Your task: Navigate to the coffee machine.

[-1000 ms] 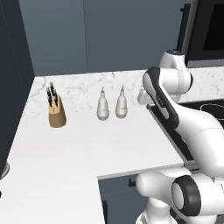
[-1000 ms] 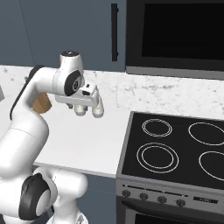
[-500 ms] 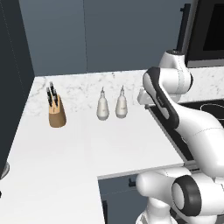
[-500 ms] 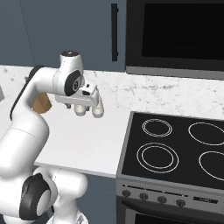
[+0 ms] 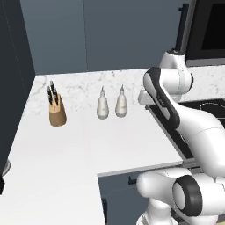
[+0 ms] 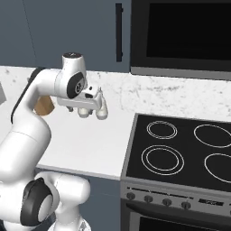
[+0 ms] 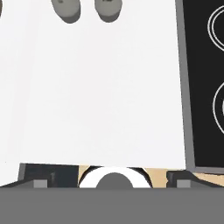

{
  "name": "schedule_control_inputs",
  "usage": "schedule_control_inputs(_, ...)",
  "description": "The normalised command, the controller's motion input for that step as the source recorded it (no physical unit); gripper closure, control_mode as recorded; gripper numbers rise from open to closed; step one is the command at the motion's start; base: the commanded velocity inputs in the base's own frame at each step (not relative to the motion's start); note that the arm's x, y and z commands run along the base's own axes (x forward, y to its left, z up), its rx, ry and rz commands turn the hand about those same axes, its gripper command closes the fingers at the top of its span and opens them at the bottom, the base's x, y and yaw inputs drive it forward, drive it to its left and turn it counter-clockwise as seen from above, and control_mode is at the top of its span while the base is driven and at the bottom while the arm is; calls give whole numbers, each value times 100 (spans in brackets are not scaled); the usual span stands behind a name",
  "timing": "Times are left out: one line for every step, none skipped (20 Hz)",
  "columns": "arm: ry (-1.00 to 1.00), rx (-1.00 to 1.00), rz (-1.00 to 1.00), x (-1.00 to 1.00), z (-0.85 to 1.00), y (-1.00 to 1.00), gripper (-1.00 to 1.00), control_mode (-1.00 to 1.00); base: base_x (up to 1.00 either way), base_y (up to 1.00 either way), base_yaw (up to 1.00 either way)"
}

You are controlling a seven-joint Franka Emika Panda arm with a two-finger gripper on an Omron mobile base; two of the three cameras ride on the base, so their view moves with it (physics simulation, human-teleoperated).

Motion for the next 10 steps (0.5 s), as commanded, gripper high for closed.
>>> schedule_control_inputs(0, 0, 0, 0, 0, 0, -100, 100, -56, -28, 1)
schedule_control_inputs(0, 0, 0, 0, 0, 0, -100, 100, -64, -41, 8)
schedule_control_inputs(0, 0, 0, 0, 0, 0, -100, 100, -62, -42, 10)
schedule_control_inputs(0, 0, 0, 0, 0, 0, -100, 100, -59, -56, 15)
schedule_control_inputs(0, 0, 0, 0, 0, 0, -100, 100, -57, -66, 18)
schedule_control_inputs(0, 0, 0, 0, 0, 0, -100, 100, -57, -71, 14)
schedule_control_inputs(0, 0, 0, 0, 0, 0, -100, 100, -48, -79, 0)
schedule_control_inputs(0, 0, 0, 0, 0, 0, -100, 100, -51, -61, -11)
schedule_control_inputs(0, 0, 0, 0, 0, 0, -100, 100, -48, -59, -27)
schedule_control_inputs(0, 0, 0, 0, 0, 0, -100, 100, -26, -57, -47)
